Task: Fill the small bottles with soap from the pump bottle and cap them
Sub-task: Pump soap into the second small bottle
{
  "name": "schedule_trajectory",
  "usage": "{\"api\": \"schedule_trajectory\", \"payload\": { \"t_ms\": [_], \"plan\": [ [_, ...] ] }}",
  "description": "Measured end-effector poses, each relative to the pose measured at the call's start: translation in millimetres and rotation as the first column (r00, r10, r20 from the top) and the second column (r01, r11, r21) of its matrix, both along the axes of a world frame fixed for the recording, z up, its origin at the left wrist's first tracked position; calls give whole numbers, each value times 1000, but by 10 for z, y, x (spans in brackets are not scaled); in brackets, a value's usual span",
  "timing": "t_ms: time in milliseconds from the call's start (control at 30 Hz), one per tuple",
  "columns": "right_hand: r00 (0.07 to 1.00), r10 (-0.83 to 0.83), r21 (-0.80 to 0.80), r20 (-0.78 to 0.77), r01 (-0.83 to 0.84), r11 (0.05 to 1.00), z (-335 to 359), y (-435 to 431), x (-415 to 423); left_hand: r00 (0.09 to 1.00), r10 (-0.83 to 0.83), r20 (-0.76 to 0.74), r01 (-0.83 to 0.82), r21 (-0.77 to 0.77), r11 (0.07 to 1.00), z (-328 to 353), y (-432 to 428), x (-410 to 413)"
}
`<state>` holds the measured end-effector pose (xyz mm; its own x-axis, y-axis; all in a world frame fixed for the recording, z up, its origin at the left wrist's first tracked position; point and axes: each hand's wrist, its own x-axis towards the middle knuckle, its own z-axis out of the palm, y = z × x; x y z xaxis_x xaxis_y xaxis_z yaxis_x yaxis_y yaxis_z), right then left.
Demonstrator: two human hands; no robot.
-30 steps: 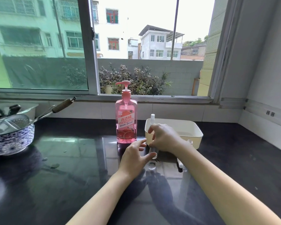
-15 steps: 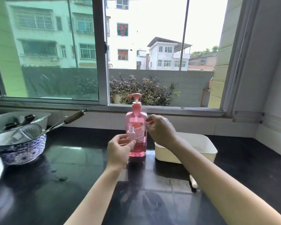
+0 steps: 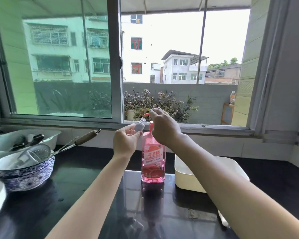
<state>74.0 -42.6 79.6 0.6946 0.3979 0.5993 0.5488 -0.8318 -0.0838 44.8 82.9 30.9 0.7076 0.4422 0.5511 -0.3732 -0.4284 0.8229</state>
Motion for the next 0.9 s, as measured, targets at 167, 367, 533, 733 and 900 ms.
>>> {"api": "schedule_trajectory", "payload": {
  "t_ms": [167,367,533,733,900],
  "plan": [
    [994,-6,-16,105,8,1000,17,-13,-26,999,10,35,-10,4,1000,31,-38,2],
    [984,-38,1,171,39,999,22,45,-8,998,17,63,-19,28,999,80,-3,24],
    [977,-74,114,201,52,992,-162,83,45,998,-27,57,27,10,1000,44,-3,73],
    [978,-69,114,197,47,992,-198,89,-18,999,-13,43,12,26,1000,51,-9,37],
    [982,-98,41,162,92,995,83,52,-28,999,25,47,-28,66,997,171,-32,29]
  ]
}}
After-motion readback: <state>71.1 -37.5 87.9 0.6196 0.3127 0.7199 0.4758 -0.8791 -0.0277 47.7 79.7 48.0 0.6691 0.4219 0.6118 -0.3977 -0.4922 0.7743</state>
